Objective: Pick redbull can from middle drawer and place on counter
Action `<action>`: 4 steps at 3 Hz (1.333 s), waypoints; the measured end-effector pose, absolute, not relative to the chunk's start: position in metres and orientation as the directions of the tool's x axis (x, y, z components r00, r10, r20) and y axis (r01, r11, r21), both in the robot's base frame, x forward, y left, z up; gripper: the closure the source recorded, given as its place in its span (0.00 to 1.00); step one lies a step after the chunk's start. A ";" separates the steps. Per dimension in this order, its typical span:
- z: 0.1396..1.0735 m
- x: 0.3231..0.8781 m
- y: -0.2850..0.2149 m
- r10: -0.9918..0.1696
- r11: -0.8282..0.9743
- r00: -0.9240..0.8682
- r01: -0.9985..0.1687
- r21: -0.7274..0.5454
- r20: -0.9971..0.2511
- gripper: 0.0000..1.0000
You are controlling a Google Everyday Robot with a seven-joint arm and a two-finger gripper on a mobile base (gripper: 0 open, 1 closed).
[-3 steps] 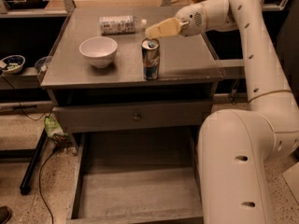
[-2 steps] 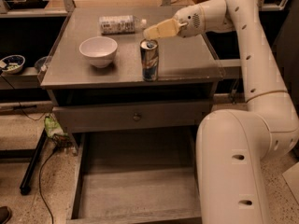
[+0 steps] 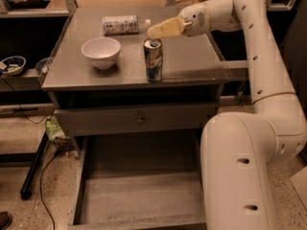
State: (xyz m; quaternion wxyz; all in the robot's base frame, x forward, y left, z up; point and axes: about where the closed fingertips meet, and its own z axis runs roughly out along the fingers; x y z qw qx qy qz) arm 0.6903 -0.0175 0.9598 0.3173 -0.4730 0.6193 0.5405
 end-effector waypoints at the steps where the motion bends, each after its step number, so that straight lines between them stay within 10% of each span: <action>1: 0.979 0.697 -0.027 -0.221 0.025 -0.289 -0.956 0.291 -0.931 1.00; 4: 1.008 0.692 -0.052 -0.187 0.084 -0.238 -0.970 0.226 -0.953 1.00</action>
Offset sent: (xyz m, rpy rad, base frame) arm -0.0417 -0.0465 0.0617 0.0078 -0.2181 -0.1533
